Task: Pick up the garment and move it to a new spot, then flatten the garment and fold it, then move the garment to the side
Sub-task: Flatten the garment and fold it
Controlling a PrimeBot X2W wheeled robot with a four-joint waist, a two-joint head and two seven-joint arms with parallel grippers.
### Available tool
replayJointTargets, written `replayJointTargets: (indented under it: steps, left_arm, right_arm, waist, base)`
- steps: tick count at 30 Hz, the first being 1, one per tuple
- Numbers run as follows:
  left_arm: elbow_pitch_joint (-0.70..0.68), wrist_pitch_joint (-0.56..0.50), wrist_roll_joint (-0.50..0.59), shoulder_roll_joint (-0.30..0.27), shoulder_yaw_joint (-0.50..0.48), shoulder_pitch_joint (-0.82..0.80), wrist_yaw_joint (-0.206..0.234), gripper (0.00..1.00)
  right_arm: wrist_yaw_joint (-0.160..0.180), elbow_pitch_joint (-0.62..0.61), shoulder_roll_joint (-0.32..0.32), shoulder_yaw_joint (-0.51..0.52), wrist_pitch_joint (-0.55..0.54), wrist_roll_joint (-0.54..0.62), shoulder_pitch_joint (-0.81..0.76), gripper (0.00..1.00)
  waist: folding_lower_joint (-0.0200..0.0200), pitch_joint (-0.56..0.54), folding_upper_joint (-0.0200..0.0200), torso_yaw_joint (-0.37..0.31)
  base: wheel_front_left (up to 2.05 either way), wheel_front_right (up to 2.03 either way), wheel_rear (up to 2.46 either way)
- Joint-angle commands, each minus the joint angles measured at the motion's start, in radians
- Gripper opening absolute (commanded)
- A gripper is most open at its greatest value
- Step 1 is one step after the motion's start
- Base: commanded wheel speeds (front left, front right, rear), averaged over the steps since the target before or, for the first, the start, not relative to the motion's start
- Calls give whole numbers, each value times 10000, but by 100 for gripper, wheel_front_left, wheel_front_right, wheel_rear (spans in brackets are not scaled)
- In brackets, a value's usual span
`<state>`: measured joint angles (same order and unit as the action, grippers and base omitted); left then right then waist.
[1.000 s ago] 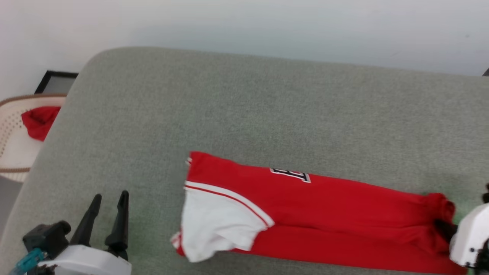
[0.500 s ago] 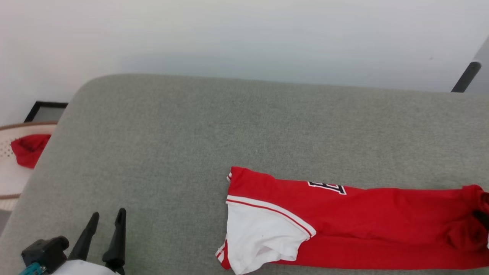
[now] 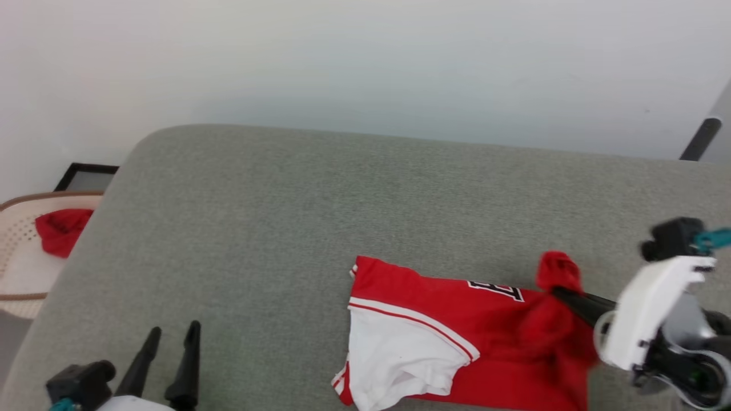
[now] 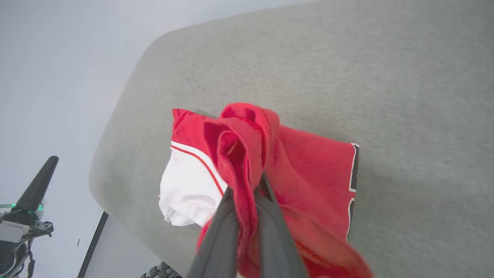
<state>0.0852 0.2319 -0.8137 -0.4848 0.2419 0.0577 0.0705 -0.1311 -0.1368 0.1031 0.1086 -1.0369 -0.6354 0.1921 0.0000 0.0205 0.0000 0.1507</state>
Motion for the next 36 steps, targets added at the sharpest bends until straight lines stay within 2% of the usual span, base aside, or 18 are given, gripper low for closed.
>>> replayJointTargets:
  steps: [1,8,16,17,19,20,21,28,36]
  left_arm:
    - [8,-17,55,80,79,-116,5,100]
    - [195,16,73,332,285,-440,-123,100]
    - [558,88,107,618,461,-840,-320,100]
    - [649,92,118,679,508,-933,-370,100]
    - [740,121,133,721,530,-988,-421,100]
    - [785,132,132,733,530,-1013,-438,100]
    - [823,137,135,747,526,-1039,-465,100]
    - [1009,181,127,752,443,-1058,-524,100]
    - [975,220,163,610,296,-799,-453,100]
  right_arm:
    - [8,12,-143,-359,75,71,210,0]
    - [8,831,-497,-1519,893,278,782,0]
    - [8,2763,-534,-2728,2367,464,1422,0]
    - [8,3242,-532,-3051,2679,376,1604,24]
    - [8,3652,-536,-3383,2924,405,1791,40]
    - [8,3799,-538,-3564,3010,368,1883,79]
    - [8,3935,-535,-3685,3099,309,1962,100]
    - [8,4070,-524,-4255,3415,5,2337,100]
    - [8,2872,-507,-4616,3495,-514,2070,100]
  waist:
    - [0,-2,0,228]
    - [0,168,0,717]
    - [0,433,0,1108]
    - [0,471,0,1150]
    - [0,490,0,1174]
    - [0,494,0,1175]
    - [0,491,0,1170]
    - [0,407,0,996]
    - [0,132,0,428]
  base:
    - [0,0,0]
    - [0,0,0]
    - [0,0,0]
    - [0,0,0]
    - [0,0,0]
    - [0,0,0]
    - [0,0,0]
    - [0,0,0]
    - [0,0,0]
